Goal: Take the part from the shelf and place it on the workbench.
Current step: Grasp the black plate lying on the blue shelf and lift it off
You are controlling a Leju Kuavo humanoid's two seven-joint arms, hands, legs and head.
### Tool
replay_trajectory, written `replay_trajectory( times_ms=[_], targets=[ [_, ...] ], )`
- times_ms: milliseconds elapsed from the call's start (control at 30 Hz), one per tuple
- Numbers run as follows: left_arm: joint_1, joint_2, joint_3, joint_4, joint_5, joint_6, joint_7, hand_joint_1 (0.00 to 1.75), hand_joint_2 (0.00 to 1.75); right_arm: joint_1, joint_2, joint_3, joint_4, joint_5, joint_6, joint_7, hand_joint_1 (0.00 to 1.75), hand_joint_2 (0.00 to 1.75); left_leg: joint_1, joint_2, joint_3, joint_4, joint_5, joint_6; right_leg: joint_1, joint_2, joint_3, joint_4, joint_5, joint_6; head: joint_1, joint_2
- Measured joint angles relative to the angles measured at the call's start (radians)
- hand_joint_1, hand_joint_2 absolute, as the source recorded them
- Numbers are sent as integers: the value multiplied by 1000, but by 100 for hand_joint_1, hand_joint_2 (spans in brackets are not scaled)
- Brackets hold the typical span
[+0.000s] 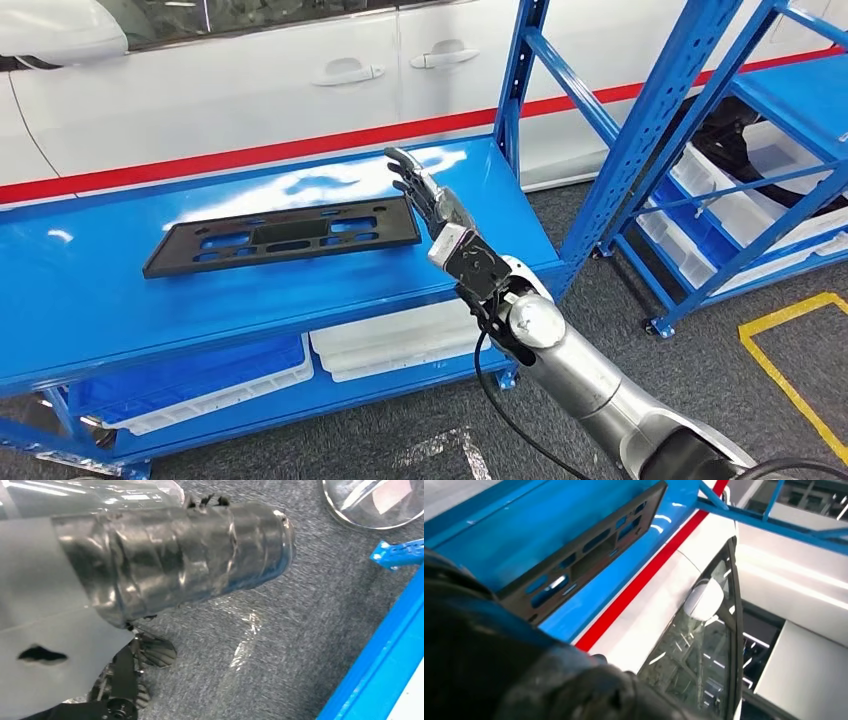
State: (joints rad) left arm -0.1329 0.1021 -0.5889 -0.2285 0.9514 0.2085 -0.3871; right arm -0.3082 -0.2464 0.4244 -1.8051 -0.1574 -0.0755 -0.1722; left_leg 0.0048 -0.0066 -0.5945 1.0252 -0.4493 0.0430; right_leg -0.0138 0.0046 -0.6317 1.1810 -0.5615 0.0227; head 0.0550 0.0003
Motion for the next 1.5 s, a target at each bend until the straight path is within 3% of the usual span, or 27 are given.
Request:
replay_trajectory(
  times_ms=[67, 100, 133, 200, 233, 267, 367, 433, 500, 567, 600, 633, 700, 767, 867, 933, 1033, 1067, 1100, 1133, 1200, 1267, 1333, 1433, 1500],
  targets=[
    [-2, 0, -1, 0, -3, -1, 5, 0, 0, -5, 1, 7, 6, 3, 8, 4, 0, 0, -5, -1, 1, 1, -5, 7, 2, -1, -68, 115, -38, -1, 0, 0],
    [-2, -1, -2, 0, -5, -2, 8, 0, 0, -9, 2, 13, 11, 6, 12, 5, 0, 0, -8, -2, 2, 1, -8, 9, 3, -1, -85, 133, -30, -3, 0, 0],
    [-3, -1, -2, 0, -8, -3, 11, 0, 0, -14, 4, 19, 16, 10, 16, 7, 0, 0, -10, -3, 5, 2, -11, 9, 4, -1, -83, 110, -2, -7, 0, 0],
    [-6, -3, -3, 0, -15, -4, 16, 0, 0, -35, 10, 33, 27, 19, 21, 10, 0, 0, -14, -5, 13, 3, -20, 8, 7, 0, -35, -17, 78, -19, -1, 0],
    [-10, -5, -5, 0, -18, -4, 18, 0, 0, -48, 14, 39, 33, 23, 24, 11, 0, 0, -17, -6, 14, 6, -23, 6, 10, -1, -10, -77, 103, -25, -2, 0],
    [-13, -6, -8, 0, -20, -4, 20, 0, 0, -59, 17, 46, 38, 26, 26, 12, 0, 0, -18, -7, 13, 7, -25, 3, 12, -1, 5, -115, 116, -29, -2, 0],
    [-19, -6, -17, 0, -23, -4, 24, 0, 0, -81, 26, 66, 54, 33, 31, 14, 0, 0, -19, -10, 11, 2, -25, -9, 14, -1, 13, -136, 116, -36, -2, 0],
    [-20, -8, -19, 0, -27, -4, 28, 0, 0, -99, 35, 80, 66, 37, 34, 15, 0, 87, -20, -9, 5, 16, -39, -19, 6, -2, 19, -147, 118, -41, -3, 0],
    [-26, -10, -20, 0, -36, -4, 36, 0, 0, -136, 45, 99, 94, 45, 42, 21, 0, 175, -15, -6, -43, 113, -86, -33, 1, -3, 24, -154, 119, -44, -4, 0],
    [-33, -11, -23, 0, -48, -4, 47, 0, 0, -183, 55, 121, 140, 58, 50, 30, 0, 175, -8, -2, -117, 246, -127, -46, 1, -4, 25, -152, 117, -47, -4, 0],
    [-36, -12, -26, 0, -54, -5, 52, 0, 0, -205, 61, 132, 166, 65, 51, 33, 0, 175, -5, -1, -139, 275, -123, -49, 1, -4, 25, -151, 116, -47, -4, 0],
    [-40, -14, -29, 0, -60, -6, 57, 0, 0, -231, 70, 141, 197, 72, 51, 33, 0, 175, -3, 0, -141, 260, -99, -50, 1, -4, 26, -151, 116, -47, -4, 0],
    [-52, -20, -35, 0, -73, -11, 66, 0, 0, -308, 95, 160, 283, 91, 47, 28, 0, 175, -2, 1, -95, 133, -20, -46, 0, -2, 27, -150, 114, -46, -4, 0],
    [-76, -30, -42, 0, -87, -16, 73, 0, 0, -413, 125, 179, 406, 123, 39, 19, 0, 175, -6, 0, -46, 17, 24, -38, 2, -1, 24, -150, 115, -40, -4, 0],
    [-107, -46, -53, -1, -99, -18, 81, 0, 0, -545, 178, 211, 606, 188, 9, 9, 0, 175, -9, -5, -34, -15, 29, -23, 5, -3, 21, -155, 118, -24, -4, 0],
    [-116, -58, -54, -2, -104, -18, 85, 0, 0, -607, 210, 231, 720, 234, -23, 17, 0, 175, -4, -6, -27, -27, 35, -13, 6, -5, 10, -133, 103, -15, -3, 0],
    [-128, -71, -55, -3, -109, -19, 89, 0, 0, -677, 249, 264, 871, 297, -70, 43, 0, 175, -1, -6, -22, -32, 36, -2, 4, -5, -72, 30, 33, -10, -1, 0],
    [-131, -73, -57, -3, -109, -20, 89, 0, 0, -691, 258, 277, 914, 319, -85, 54, 0, 175, -1, -7, -21, -30, 35, 0, 4, -5, -105, 89, 18, -9, -1, 0],
    [-132, -77, -60, -3, -109, -21, 90, 0, 0, -700, 267, 289, 958, 344, -99, 66, 0, 175, -1, -9, -20, -28, 32, 1, 3, -5, -126, 119, 20, -8, -1, 0],
    [-133, -80, -64, -3, -109, -22, 90, 0, 0, -710, 274, 300, 999, 367, -111, 77, 0, 175, 0, -11, -19, -25, 29, 0, 2, -5, -131, 112, 41, -7, -1, 0],
    [-133, -88, -69, -3, -110, -23, 91, 0, 0, -739, 289, 322, 1082, 415, -129, 107, 0, 175, 0, -14, -19, -14, 18, -6, 0, -6, -95, 3, 113, -9, -1, 0],
    [-135, -93, -71, -3, -111, -23, 95, 0, 0, -774, 304, 348, 1161, 468, -139, 144, 0, 175, -5, -15, -26, 2, 6, -18, 1, -7, -51, -101, 150, -15, -2, 0],
    [-138, -95, -72, -3, -115, -24, 101, 0, 0, -791, 315, 374, 1224, 504, -137, 176, 0, 175, -8, -13, -30, 8, 1, -27, 5, -3, -38, -126, 146, -23, -2, 0],
    [-139, -97, -72, -3, -122, -29, 106, 0, 0, -794, 318, 396, 1287, 530, -109, 222, 0, 175, -5, -9, -37, 29, -16, -39, -1, 0, -34, -130, 146, -37, -2, 0],
    [-140, -99, -72, -3, -127, -32, 106, 0, 0, -794, 318, 400, 1307, 547, -92, 242, 0, 175, -2, -3, -82, 124, -62, -51, -4, 3, -29, -133, 145, -45, -3, 0]
  ],
)
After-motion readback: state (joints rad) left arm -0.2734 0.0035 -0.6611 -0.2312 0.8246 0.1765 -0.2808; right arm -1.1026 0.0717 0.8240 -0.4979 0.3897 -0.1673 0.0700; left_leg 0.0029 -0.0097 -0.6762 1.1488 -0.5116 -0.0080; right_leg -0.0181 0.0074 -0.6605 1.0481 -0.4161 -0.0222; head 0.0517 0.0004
